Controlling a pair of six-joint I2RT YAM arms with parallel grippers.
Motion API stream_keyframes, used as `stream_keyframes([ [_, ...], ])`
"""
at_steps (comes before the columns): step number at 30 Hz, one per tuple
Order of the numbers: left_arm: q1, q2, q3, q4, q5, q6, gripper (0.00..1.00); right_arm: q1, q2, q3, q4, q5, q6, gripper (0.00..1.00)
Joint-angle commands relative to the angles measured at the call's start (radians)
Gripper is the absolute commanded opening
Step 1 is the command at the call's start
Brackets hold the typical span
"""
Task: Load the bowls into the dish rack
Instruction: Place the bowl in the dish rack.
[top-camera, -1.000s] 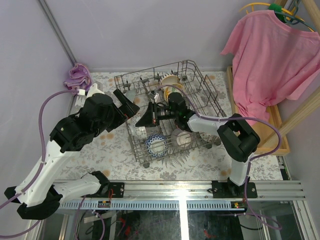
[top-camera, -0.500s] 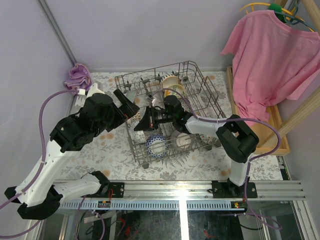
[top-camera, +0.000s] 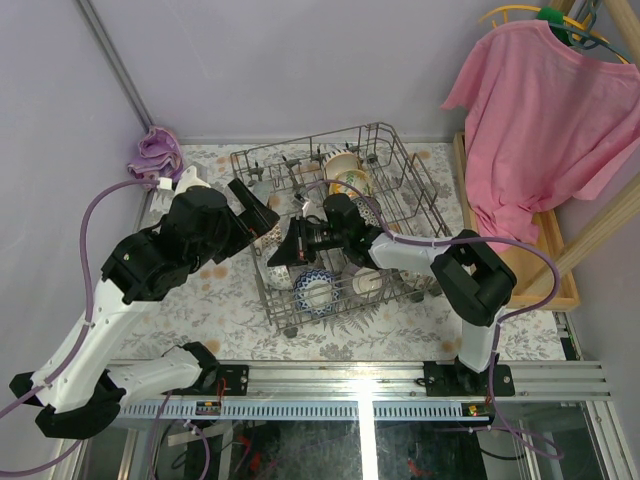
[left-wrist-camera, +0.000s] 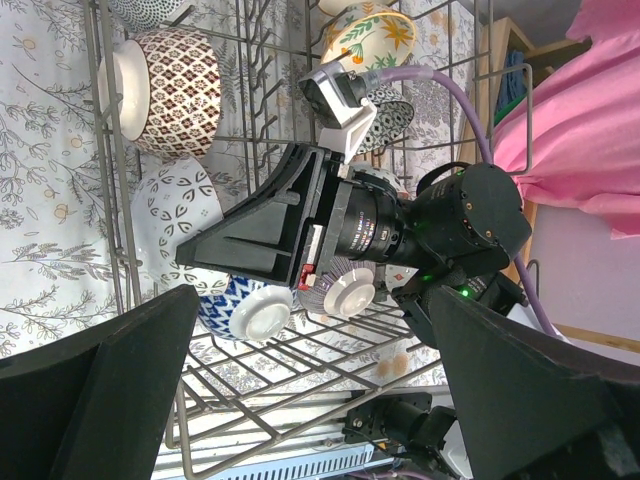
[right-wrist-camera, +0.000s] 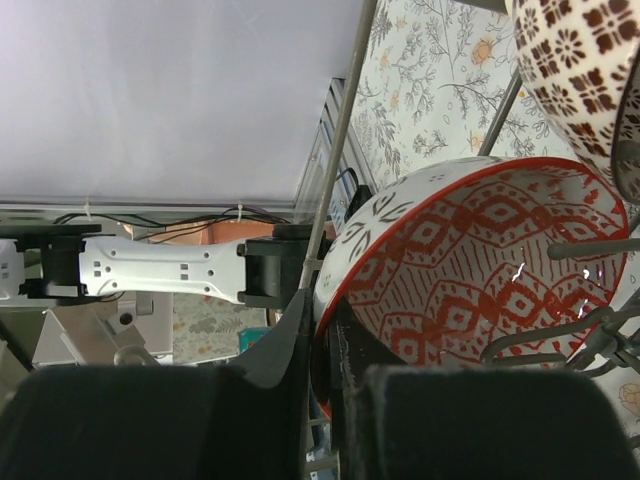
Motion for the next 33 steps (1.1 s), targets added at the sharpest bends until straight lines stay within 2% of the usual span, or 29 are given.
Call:
stream_keyframes([
  [1,0.009,-0.009,-0.008,0.037,-0.004,0.012,1.00,0.042,0.039,0.010,-0.098,0.062,-0.096,0.09],
  [8,0.009,-0.006,-0.006,0.037,-0.002,0.012,1.00,0.049,0.039,-0.006,-0.119,0.065,-0.115,0.15],
  [10,0.010,-0.007,-0.009,0.037,-0.002,0.010,1.00,0.051,0.030,0.002,-0.154,0.072,-0.145,0.22],
  [13,0.010,-0.009,-0.017,0.043,0.000,0.007,1.00,0.053,0.007,0.018,-0.207,0.089,-0.182,0.39],
  [26,0.011,-0.022,-0.030,0.060,0.001,0.004,1.00,0.052,-0.091,0.105,-0.368,0.129,-0.294,0.57],
  [33,0.011,-0.032,-0.031,0.061,0.001,0.008,1.00,0.051,-0.149,0.212,-0.494,0.178,-0.381,0.74],
])
